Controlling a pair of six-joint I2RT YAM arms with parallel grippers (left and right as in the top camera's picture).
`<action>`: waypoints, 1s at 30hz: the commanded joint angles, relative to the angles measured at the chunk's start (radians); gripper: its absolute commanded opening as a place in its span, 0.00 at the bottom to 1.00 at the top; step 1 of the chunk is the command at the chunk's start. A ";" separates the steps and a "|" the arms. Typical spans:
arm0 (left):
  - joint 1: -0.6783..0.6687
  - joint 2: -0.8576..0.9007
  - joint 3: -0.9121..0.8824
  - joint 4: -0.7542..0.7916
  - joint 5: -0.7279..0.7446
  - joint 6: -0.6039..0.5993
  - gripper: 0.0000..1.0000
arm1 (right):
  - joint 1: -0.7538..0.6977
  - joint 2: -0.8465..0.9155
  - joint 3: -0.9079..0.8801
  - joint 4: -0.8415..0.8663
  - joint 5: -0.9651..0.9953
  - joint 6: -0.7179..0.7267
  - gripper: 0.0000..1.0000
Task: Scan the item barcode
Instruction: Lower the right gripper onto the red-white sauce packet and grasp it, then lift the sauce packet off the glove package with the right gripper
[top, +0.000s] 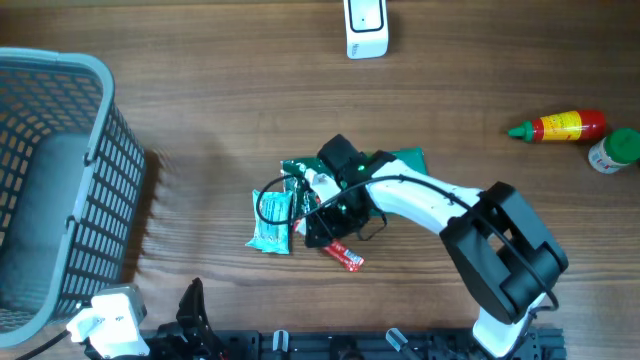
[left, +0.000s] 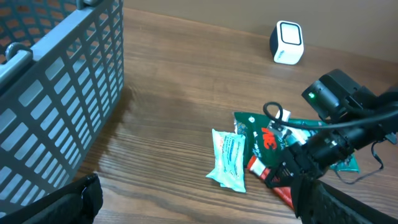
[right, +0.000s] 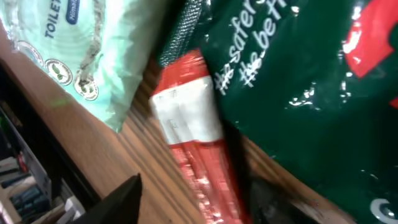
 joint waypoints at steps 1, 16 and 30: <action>0.006 -0.003 -0.003 0.002 0.008 0.002 1.00 | 0.006 0.042 -0.072 0.009 0.123 0.029 0.35; 0.006 -0.003 -0.003 0.002 0.008 0.002 1.00 | -0.060 0.017 0.110 -0.197 0.278 0.083 0.05; 0.006 -0.003 -0.003 0.002 0.008 0.002 1.00 | -0.124 -0.132 0.164 -0.165 0.366 0.222 0.57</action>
